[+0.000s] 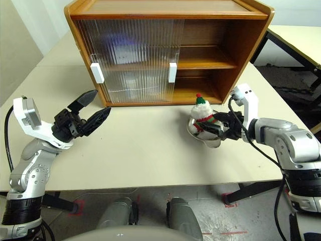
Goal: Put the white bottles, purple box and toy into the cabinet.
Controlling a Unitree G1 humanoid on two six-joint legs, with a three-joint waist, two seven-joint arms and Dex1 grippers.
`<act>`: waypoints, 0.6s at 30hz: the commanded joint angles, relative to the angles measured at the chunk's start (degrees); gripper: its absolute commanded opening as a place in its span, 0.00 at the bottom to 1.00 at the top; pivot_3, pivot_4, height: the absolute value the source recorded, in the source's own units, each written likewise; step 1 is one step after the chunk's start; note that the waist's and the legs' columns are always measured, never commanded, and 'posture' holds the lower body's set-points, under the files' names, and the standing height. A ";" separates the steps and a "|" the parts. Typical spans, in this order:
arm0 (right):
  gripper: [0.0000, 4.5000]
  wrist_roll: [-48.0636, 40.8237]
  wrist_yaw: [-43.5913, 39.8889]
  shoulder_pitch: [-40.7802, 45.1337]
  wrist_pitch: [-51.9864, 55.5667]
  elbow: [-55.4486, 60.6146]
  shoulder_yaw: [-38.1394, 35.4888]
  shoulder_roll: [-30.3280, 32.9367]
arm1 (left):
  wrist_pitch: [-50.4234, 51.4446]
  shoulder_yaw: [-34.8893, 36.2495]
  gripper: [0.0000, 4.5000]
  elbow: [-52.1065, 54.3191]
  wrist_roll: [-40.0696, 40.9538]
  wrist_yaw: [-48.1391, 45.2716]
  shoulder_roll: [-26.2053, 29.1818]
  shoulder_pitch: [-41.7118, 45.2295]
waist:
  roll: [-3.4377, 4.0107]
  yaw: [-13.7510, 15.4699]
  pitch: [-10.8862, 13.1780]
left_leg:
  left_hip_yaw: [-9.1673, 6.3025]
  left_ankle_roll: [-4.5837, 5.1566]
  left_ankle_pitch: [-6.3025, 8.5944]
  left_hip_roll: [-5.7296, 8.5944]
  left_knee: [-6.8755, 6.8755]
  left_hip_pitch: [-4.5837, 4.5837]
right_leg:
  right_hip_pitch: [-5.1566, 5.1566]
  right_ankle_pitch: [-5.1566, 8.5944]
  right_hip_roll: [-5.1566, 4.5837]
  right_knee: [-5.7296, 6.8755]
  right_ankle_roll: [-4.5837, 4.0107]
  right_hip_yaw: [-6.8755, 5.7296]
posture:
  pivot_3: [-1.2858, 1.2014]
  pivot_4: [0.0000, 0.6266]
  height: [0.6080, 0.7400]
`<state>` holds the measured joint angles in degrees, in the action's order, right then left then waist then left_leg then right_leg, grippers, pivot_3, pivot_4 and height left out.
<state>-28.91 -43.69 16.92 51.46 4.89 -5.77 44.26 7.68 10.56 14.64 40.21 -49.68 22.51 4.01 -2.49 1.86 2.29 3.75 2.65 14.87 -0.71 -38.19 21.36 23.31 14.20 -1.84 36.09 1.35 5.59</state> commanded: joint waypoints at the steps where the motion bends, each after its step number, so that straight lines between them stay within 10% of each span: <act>1: 0.99 2.35 3.26 1.13 2.04 -1.60 1.54 -0.62 | -0.86 -0.25 1.00 -1.49 -0.98 -0.79 -0.06 -0.24 | 0.00 0.24 0.00 | 0.00 0.00 0.00 0.00 0.00 0.00 | 0.00 0.00 0.00 -0.01 0.00 0.00 | 0.58 0.00 1.00; 12: 0.99 4.12 3.61 1.44 4.21 -1.70 3.99 -1.11 | -1.91 -0.64 1.00 -2.62 -2.04 -1.41 -0.07 -0.72 | -0.01 0.79 -0.01 | -0.03 0.01 0.00 -0.01 0.03 0.10 | 0.01 -0.03 -0.03 -0.17 0.02 -0.05 | 0.58 0.00 1.00; 18: 0.55 3.15 2.47 2.20 4.90 -1.97 1.87 -0.17 | -1.98 -0.56 1.00 -3.04 -2.39 -1.57 0.05 -0.52 | -0.01 0.77 -0.01 | -0.03 0.00 0.00 -0.02 0.03 0.09 | 0.01 -0.03 -0.02 -0.17 0.03 -0.06 | 0.58 0.00 1.00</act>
<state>-25.12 -40.28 18.68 55.25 3.62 -3.10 43.39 6.06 10.47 12.41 38.36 -50.71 22.52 3.59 -2.50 2.63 2.28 3.72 2.66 14.87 -0.73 -38.16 21.46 23.33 14.17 -1.86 35.92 1.38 5.53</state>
